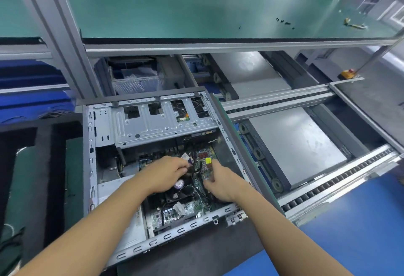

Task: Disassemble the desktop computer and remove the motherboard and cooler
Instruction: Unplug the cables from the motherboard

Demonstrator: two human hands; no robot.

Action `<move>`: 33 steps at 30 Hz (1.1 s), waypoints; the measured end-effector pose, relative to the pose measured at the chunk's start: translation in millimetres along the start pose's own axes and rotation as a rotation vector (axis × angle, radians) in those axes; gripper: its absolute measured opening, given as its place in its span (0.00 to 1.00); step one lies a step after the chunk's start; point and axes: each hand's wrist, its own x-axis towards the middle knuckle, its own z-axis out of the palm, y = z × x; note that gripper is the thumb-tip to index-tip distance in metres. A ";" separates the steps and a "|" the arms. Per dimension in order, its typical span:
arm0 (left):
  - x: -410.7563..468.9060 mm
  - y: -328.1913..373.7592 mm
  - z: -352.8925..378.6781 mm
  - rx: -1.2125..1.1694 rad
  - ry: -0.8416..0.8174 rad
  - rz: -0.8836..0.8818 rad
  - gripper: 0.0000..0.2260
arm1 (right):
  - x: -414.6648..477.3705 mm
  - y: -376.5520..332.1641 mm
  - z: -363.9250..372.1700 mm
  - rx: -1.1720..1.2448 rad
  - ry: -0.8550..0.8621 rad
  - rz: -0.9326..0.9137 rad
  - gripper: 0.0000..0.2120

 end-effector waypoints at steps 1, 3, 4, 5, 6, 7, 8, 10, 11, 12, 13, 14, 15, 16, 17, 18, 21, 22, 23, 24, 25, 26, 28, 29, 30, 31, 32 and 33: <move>-0.5 -0.2 -1.6 -0.027 0.038 -0.013 0.09 | 2.2 0.4 -1.5 0.051 -0.017 0.002 0.26; -0.3 -1.5 -6.2 -0.188 0.163 -0.057 0.10 | 6.3 0.5 -5.0 0.148 -0.040 -0.010 0.25; 0.0 -2.1 -8.7 -0.332 0.231 -0.088 0.10 | 7.9 0.7 -6.0 0.205 -0.041 -0.022 0.20; 0.0 -1.3 -11.0 -0.485 0.282 -0.117 0.10 | 9.2 0.8 -6.2 0.267 -0.039 -0.031 0.15; 0.7 -0.1 -12.7 -0.610 0.308 -0.142 0.11 | 10.5 1.2 -5.6 0.319 -0.042 -0.036 0.11; 0.7 0.9 -13.9 -0.681 0.306 -0.158 0.11 | 11.7 1.4 -4.8 0.352 -0.053 -0.042 0.08; 0.3 1.9 -14.8 -0.706 0.283 -0.169 0.11 | 12.7 1.1 -3.7 0.368 -0.070 -0.047 0.07; -0.3 1.7 -13.7 -0.700 0.227 -0.171 0.11 | 14.7 -0.2 -1.0 0.395 -0.094 -0.054 0.06; -0.6 0.8 -13.6 -0.679 0.214 -0.168 0.10 | 16.1 -0.9 0.2 0.416 -0.094 -0.051 0.06; -0.9 -0.2 -13.6 -0.625 0.212 -0.165 0.10 | 17.7 -1.6 1.0 0.433 -0.089 -0.046 0.05; -1.8 -1.0 -13.4 -0.519 0.212 -0.155 0.10 | 19.1 -2.4 1.5 0.435 -0.079 -0.047 0.05; -2.3 -1.5 -12.1 -0.357 0.194 -0.136 0.10 | 21.1 -2.9 1.7 0.418 -0.062 -0.053 0.05; -2.8 -1.7 -8.3 -0.175 0.155 -0.115 0.11 | 23.2 -3.2 2.1 0.394 -0.041 -0.059 0.06; -3.8 -1.4 -2.0 -0.013 0.102 -0.102 0.13 | 25.5 -3.5 2.3 0.369 -0.016 -0.056 0.06; -6.9 -1.0 6.5 0.115 0.049 -0.108 0.15 | 28.3 -4.2 2.3 0.347 0.012 -0.041 0.07; -10.6 0.0 15.4 0.197 0.006 -0.129 0.17 | 31.2 -5.2 2.1 0.332 0.036 -0.017 0.07; -23.5 3.7 38.8 0.233 -0.044 -0.178 0.24 | 42.6 -10.1 2.9 0.361 0.050 0.070 0.08; -26.5 5.0 42.6 0.219 -0.029 -0.189 0.26 | 47.5 -12.9 2.6 0.399 0.046 0.094 0.09; -28.7 6.4 44.2 0.204 0.000 -0.199 0.27 | 53.4 -16.7 2.1 0.441 0.043 0.116 0.13; -30.0 7.8 44.2 0.190 0.034 -0.209 0.28 | 59.7 -20.6 1.8 0.486 0.045 0.133 0.18; -30.5 9.7 43.4 0.176 0.071 -0.219 0.27 | 66.7 -24.4 2.6 0.530 0.049 0.155 0.22; -30.7 12.2 42.5 0.161 0.108 -0.227 0.25 | 73.5 -27.7 3.8 0.574 0.056 0.182 0.26; -31.2 17.0 41.9 0.155 0.151 -0.219 0.22 | 84.1 -32.6 7.3 0.705 0.074 0.265 0.30; -31.4 18.5 42.5 0.166 0.159 -0.204 0.20 | 87.4 -32.7 9.4 0.776 0.086 0.304 0.30; -31.4 19.0 42.9 0.175 0.167 -0.187 0.19 | 89.7 -31.1 11.1 0.832 0.105 0.329 0.30; -31.2 18.8 42.6 0.173 0.177 -0.177 0.17 | 92.0 -28.3 12.7 0.878 0.120 0.352 0.29; -30.8 18.6 41.9 0.161 0.189 -0.174 0.16 | 93.2 -25.4 13.0 0.930 0.132 0.378 0.28; -30.6 18.6 41.5 0.147 0.203 -0.174 0.15 | 93.2 -23.1 12.5 0.991 0.137 0.403 0.27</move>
